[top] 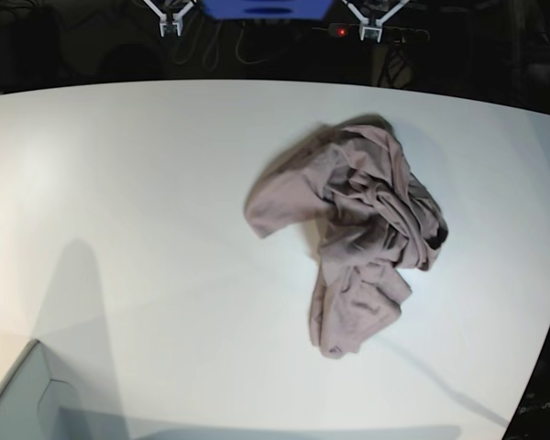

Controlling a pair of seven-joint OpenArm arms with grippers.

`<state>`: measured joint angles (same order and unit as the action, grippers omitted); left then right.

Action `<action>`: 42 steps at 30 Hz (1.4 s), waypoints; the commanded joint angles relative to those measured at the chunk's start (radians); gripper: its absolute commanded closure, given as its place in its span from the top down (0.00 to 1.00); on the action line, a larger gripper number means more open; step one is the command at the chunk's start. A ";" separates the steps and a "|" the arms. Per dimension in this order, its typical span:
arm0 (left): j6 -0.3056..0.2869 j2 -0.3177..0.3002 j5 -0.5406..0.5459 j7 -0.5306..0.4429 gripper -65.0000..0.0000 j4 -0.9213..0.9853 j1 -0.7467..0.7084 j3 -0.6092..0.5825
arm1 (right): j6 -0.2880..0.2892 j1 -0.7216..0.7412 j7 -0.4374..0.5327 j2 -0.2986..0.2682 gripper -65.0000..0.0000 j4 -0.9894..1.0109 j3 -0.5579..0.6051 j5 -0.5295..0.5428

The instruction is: Layout the t-shirt on the table in an organized manner, then fold the t-shirt properly

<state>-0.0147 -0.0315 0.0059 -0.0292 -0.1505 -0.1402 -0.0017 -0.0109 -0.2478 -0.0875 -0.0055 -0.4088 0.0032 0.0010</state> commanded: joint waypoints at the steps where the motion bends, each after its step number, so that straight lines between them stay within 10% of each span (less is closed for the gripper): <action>1: 0.005 -0.012 0.003 -0.007 0.00 -0.002 -0.002 0.001 | 0.016 -0.023 0.005 -0.001 0.00 -0.037 0.001 0.004; 30: 0.005 -0.020 0.003 0.091 0.00 -0.062 -0.011 0.001 | 0.016 -0.026 -0.174 -0.003 0.00 -0.104 0.002 0.004; 42: 0.003 -0.178 0.271 0.120 0.00 -0.894 -0.496 -0.002 | 0.016 -0.474 -0.309 -0.029 0.00 -1.001 0.002 0.004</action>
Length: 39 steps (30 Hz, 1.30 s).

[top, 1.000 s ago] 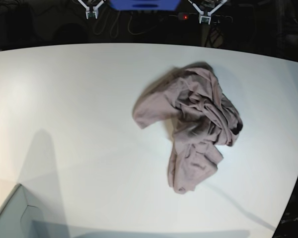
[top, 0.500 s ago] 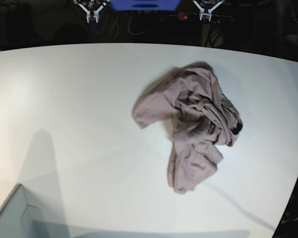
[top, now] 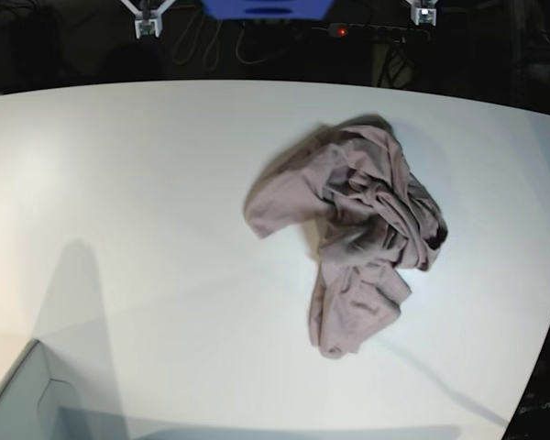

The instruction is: Layout the t-shirt on the table in an organized manner, then fold the t-shirt properly

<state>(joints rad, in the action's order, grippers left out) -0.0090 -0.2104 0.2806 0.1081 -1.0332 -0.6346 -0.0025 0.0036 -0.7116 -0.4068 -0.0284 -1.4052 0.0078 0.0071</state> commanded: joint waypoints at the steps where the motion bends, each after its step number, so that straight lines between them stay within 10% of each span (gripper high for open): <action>1: -0.003 -0.019 0.018 -0.006 0.00 -0.085 -0.037 0.000 | 0.002 -0.039 0.003 -0.008 0.00 -0.072 -0.002 -0.002; 16: -0.001 -0.186 0.316 0.032 0.03 -0.780 -0.199 0.131 | 0.002 -0.096 -0.182 -0.054 0.00 -0.626 -0.001 -0.002; 24: -0.001 -0.123 0.329 0.213 0.44 -0.869 -0.017 0.184 | 0.002 -0.075 -0.215 -0.052 0.08 -0.626 0.021 -0.002; 39: 0.004 0.025 0.329 0.417 0.50 -0.606 0.256 0.178 | 0.002 -0.075 -0.217 -0.057 0.25 -0.622 0.019 -0.002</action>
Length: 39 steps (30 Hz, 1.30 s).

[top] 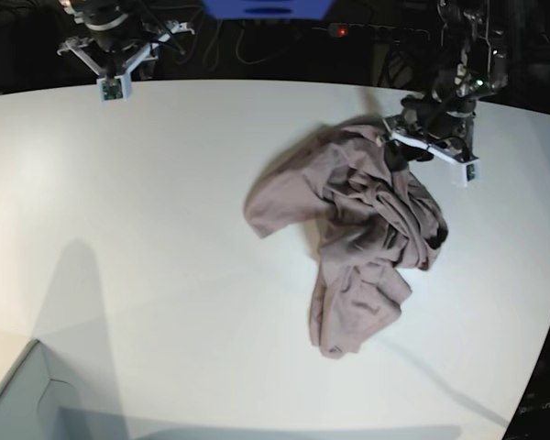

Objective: Layout the t-shirt on the table in an organized manner, then fold the t-shirt properly
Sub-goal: 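Lower the left gripper onto the crumpled shirt and grasp its edge, then drag the grasped shirt edge away from the shirt with the left gripper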

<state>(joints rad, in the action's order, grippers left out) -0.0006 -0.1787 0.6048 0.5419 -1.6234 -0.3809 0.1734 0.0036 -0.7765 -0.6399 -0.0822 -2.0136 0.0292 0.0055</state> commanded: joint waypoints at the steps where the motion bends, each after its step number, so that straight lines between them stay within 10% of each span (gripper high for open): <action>1: -0.005 -0.006 0.005 -0.016 0.50 -0.005 0.009 0.002 | 0.002 -0.010 0.016 -0.003 0.25 -0.014 -0.002 0.000; 8: -0.009 -0.002 0.007 -0.015 0.44 0.062 0.036 0.001 | 0.002 -0.002 0.016 -0.003 0.25 0.012 -0.005 -0.002; 13: -0.011 -0.002 0.013 -0.015 0.00 0.068 0.036 0.001 | 0.002 -0.002 0.016 -0.003 0.25 0.012 -0.007 -0.002; 20: -0.009 -0.011 0.014 -0.015 0.00 -0.024 0.029 0.035 | 0.002 -0.002 0.016 -0.018 0.25 0.012 -0.008 -0.003; 33: -0.014 -0.012 0.014 -0.015 0.00 -0.002 0.046 0.473 | 0.002 0.012 0.016 -0.024 0.26 0.007 -0.002 -0.003; 39: -0.123 -0.048 0.007 -0.013 0.00 0.071 0.138 0.513 | 0.002 0.065 -0.007 -0.018 0.26 0.009 -0.001 -0.003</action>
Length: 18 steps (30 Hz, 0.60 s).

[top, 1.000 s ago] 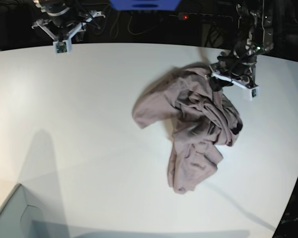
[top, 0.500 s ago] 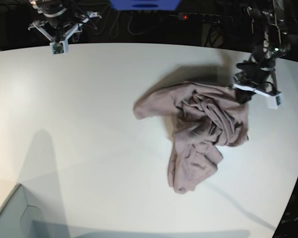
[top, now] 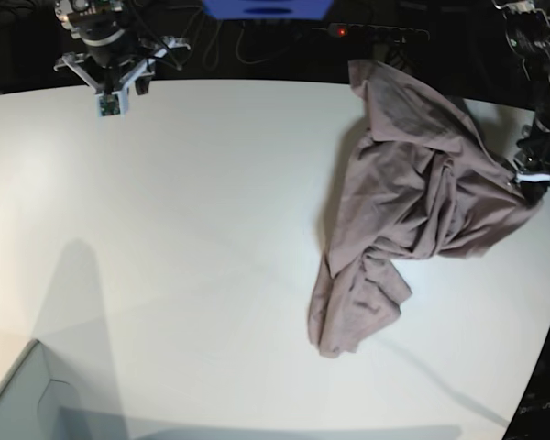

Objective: Layout the t-shirt on the table in an organized manner, then fold the t-shirt properly
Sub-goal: 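Drag the grasped shirt edge away from the shirt with the left gripper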

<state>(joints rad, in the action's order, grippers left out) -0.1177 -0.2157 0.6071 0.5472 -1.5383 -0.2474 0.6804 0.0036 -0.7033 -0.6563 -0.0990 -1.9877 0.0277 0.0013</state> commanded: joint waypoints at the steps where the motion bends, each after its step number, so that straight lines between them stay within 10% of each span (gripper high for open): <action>1: -0.010 -0.012 0.003 -0.019 0.00 -0.009 0.026 0.006 | 0.002 0.014 -0.010 -0.002 0.26 -0.018 0.001 0.001; 18: -0.015 -0.201 0.004 -0.028 0.00 0.430 0.615 -0.172 | 0.002 0.239 -0.185 -0.002 0.26 -0.018 0.157 0.001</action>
<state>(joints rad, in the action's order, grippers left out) -0.1181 -0.3996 0.5991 0.5442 -1.0885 0.3439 0.5026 0.0036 -0.4618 -0.8536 -0.0994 -1.9892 0.1852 0.0010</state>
